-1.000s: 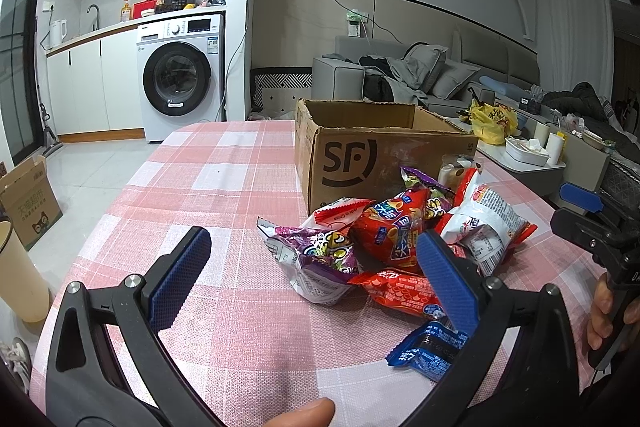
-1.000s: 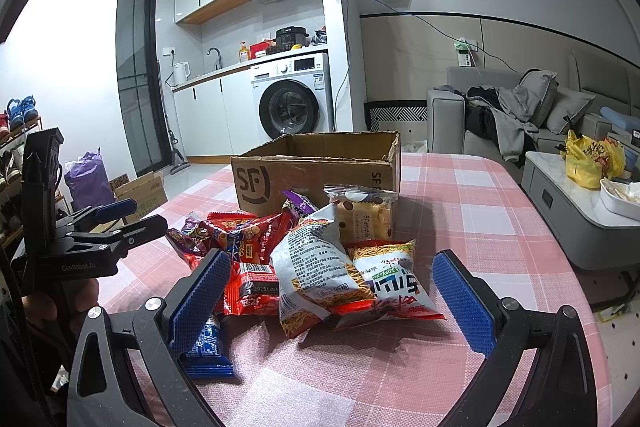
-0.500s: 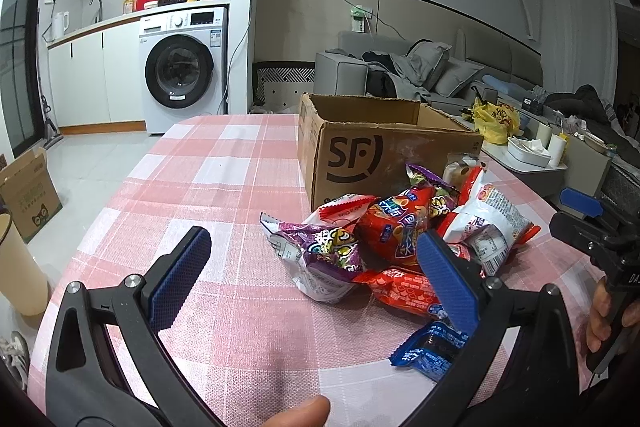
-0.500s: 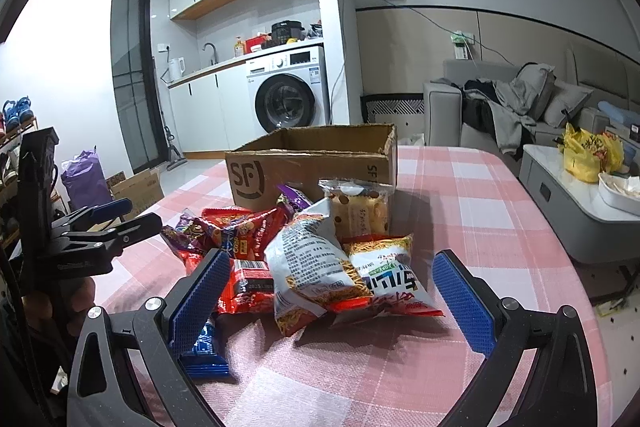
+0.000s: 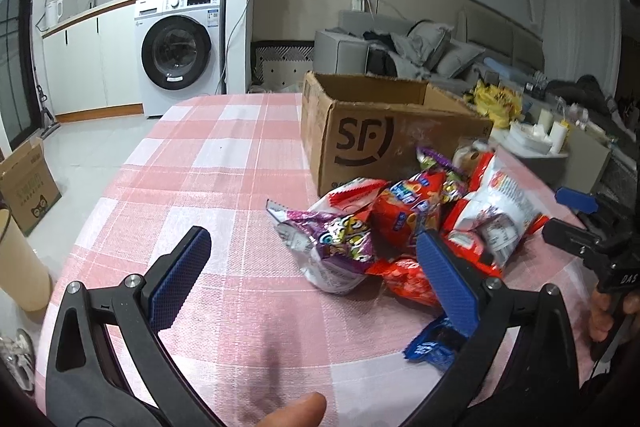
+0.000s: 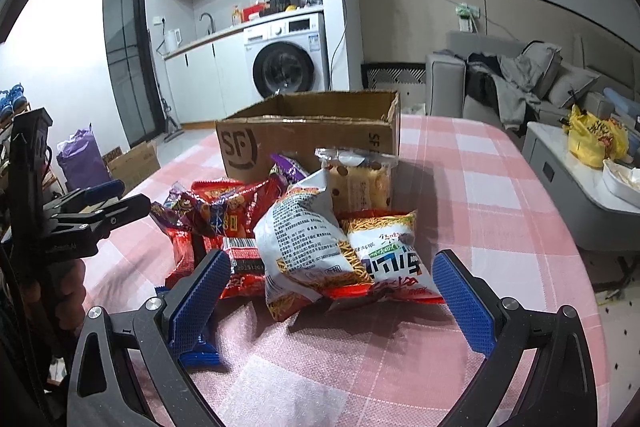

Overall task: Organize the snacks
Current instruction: 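Grasp the purple candy bag with the left tool while the right tool grasps the white noodle-snack bag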

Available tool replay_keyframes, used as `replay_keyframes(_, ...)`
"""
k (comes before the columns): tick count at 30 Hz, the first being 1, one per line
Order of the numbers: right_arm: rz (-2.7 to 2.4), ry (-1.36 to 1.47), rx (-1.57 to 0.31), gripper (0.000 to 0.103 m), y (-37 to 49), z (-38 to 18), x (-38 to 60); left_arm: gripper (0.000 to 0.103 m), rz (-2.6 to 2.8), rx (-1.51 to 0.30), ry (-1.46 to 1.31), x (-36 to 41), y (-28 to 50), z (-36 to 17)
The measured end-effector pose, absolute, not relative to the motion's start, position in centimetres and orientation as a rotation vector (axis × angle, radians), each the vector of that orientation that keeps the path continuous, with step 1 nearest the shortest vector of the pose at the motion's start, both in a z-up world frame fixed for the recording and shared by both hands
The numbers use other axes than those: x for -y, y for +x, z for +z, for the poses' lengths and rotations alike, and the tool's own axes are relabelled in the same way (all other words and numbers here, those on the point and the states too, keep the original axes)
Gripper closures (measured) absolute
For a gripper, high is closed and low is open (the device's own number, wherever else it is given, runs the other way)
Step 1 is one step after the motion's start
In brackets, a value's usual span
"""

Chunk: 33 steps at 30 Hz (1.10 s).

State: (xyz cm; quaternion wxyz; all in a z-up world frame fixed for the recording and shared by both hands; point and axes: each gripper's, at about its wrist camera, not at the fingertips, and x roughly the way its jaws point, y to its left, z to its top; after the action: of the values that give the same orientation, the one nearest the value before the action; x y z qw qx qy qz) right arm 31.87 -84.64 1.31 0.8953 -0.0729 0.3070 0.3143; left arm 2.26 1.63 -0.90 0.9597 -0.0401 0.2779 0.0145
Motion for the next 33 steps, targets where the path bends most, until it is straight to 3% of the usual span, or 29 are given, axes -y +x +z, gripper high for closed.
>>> replay_keyframes(12, 0.7, -0.197, -0.712, 0.001, 34.1, 0.2, 81.8, 0.001, 0.052, -0.687, -0.081, -2.7, 6.0, -2.4)
replay_keyframes(20, 0.726, -0.238, -0.735, 0.017, 35.3, -0.4, 79.9, 0.001, 0.024, -0.76, -0.08, -2.6, 9.0, -3.8)
replay_keyframes(22, 0.738, -0.255, -0.737, 0.023, 35.5, -0.6, 79.4, 0.006, 0.01, -0.776, -0.075, -2.6, 9.9, -4.3)
replay_keyframes(25, 0.745, -0.267, -0.742, 0.031, 35.7, -0.9, 79.0, 0.025, -0.044, -0.8, -0.105, -2.5, 10.6, -4.9)
replay_keyframes(27, 0.753, -0.265, -0.752, 0.039, 35.8, -1.0, 78.9, 0.044, -0.083, -0.817, -0.128, -2.6, 10.9, -5.3)
replay_keyframes(33, 0.777, -0.231, -0.756, 0.052, 35.8, -1.0, 79.5, 0.052, -0.112, -0.798, -0.148, -2.8, 10.8, -5.6)
